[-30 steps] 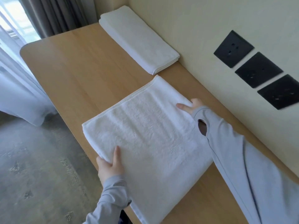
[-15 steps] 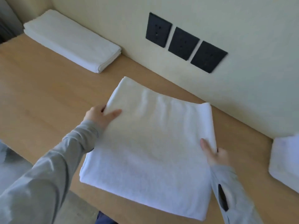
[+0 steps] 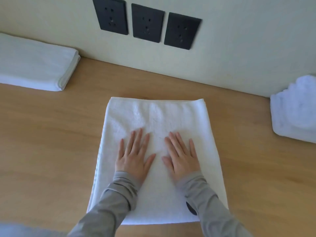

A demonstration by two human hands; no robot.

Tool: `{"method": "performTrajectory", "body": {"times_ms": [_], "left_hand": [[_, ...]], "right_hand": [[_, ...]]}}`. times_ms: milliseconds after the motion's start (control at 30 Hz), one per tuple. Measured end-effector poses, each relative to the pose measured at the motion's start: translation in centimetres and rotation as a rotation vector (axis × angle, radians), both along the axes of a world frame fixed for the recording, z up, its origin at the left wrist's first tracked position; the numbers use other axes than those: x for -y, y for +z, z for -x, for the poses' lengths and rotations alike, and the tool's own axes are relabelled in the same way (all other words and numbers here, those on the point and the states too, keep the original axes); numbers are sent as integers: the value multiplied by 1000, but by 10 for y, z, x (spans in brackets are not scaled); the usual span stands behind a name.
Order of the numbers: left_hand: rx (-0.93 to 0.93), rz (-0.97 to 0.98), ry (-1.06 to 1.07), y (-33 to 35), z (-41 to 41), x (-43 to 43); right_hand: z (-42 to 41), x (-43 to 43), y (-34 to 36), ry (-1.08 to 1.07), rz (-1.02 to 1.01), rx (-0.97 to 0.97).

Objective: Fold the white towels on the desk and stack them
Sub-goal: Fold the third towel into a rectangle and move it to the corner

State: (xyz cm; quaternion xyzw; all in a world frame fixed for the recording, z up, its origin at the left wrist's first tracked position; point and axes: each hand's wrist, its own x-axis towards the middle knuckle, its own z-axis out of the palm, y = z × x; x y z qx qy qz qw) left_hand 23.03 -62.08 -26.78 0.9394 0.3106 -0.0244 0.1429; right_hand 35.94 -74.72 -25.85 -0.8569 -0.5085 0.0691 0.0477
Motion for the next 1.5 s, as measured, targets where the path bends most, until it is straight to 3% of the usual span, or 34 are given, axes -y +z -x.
{"method": "performTrajectory", "body": {"times_ms": [300,500,633,800,900,1000,1167,1267,1367,1433,1500], "left_hand": [[-55,-16,-231,3,29,-33],[-46,-24,-565,10,109,-18],[-92,-36,-641,10,135,-10],[-17,-16,-630,25,126,-22],[74,212,-423,40,121,-38],[-22,429,-92,67,113,-59],[-92,771,-11,108,86,-105],[-14,796,44,127,59,-138],[242,810,294,119,23,-161],[376,703,521,98,-2,-167],[367,558,682,75,-22,-166]], "right_hand": [[-53,84,-1,-154,235,5],[-13,129,15,293,241,12],[-4,145,13,360,318,23],[-17,142,22,398,206,-11],[-27,147,34,174,0,-267],[-41,137,61,-92,-51,-502],[-72,101,114,-152,12,-797],[-92,72,133,-272,-176,-939],[-109,31,124,-539,-465,-1003],[-119,1,112,-718,-540,-958],[-128,-22,98,-757,-528,-849]]}}
